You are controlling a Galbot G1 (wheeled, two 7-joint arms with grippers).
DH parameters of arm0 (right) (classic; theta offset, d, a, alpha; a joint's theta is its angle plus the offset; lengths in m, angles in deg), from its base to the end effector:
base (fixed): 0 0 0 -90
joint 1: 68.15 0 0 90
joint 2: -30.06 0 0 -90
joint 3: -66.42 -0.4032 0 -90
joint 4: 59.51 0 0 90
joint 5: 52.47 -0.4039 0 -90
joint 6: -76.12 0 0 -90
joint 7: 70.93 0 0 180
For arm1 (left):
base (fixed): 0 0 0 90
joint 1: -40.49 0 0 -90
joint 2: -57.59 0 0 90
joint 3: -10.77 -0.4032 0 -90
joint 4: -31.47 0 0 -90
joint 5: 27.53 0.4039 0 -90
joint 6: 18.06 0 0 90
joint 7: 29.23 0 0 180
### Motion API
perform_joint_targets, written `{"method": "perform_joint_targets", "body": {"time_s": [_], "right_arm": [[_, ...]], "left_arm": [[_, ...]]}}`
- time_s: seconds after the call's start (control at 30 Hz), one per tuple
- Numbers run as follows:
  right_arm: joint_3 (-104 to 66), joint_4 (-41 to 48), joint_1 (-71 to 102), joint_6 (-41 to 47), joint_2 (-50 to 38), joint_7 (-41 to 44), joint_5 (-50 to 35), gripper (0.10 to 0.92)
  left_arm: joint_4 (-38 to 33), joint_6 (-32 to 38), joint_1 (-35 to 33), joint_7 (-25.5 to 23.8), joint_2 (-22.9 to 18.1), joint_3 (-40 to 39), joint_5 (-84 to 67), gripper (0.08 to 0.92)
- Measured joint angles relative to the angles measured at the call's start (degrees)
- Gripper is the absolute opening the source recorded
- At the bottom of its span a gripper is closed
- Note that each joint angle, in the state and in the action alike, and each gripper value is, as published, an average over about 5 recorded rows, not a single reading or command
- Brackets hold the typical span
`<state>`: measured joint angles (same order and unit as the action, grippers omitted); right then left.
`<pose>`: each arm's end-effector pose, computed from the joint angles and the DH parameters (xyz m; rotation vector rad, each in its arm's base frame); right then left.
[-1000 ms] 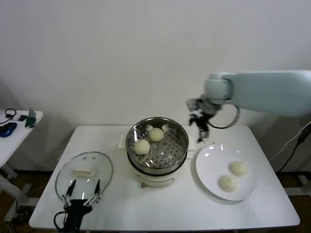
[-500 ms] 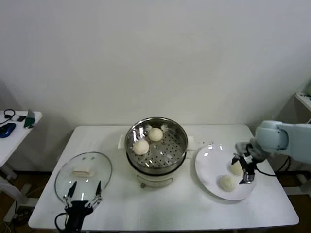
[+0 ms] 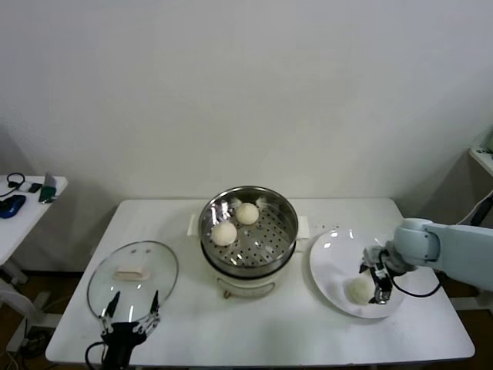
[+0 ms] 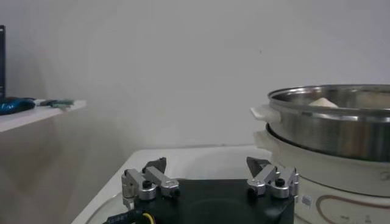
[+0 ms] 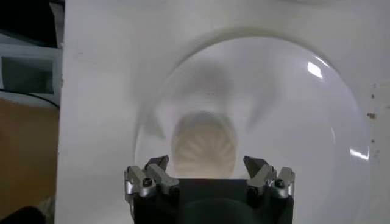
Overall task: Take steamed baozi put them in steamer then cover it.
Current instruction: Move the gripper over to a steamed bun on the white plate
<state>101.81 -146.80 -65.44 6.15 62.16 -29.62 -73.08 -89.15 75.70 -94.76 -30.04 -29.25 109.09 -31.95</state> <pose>0.4914 -0.1830 -0.2572 1.2090 -1.3195 1.2892 0.1041 0.0611 -0.3811 0.1103 -2.9562 -0.0859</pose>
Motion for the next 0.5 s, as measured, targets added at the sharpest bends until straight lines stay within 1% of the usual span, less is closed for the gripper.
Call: {"method": "perform_joint_targets", "body": {"time_s": [0.13, 0.23, 0.4, 0.5], "right_arm": [[-1.7, 1.1, 2.1, 0.3, 0.6, -0.2, 0.3, 0.822], [-2.6, 1.7, 3.2, 0.6, 1.1, -0.2, 0.4, 0.803], [-3.3, 2.3, 4.1, 1.0, 1.6, 0.1, 0.4, 0.744], [-3.5, 2.4, 4.2, 1.0, 1.6, 0.4, 0.3, 0.683]], "left_arm": [[0.0, -0.2, 0.2, -0.1, 0.0, 0.0, 0.1, 0.823], [0.0, -0.3, 0.2, -0.1, 0.0, 0.0, 0.1, 0.823], [0.0, -0.4, 0.3, -0.1, 0.1, 0.1, 0.1, 0.823], [0.0, -0.4, 0.4, -0.1, 0.1, 0.1, 0.0, 0.823]]}}
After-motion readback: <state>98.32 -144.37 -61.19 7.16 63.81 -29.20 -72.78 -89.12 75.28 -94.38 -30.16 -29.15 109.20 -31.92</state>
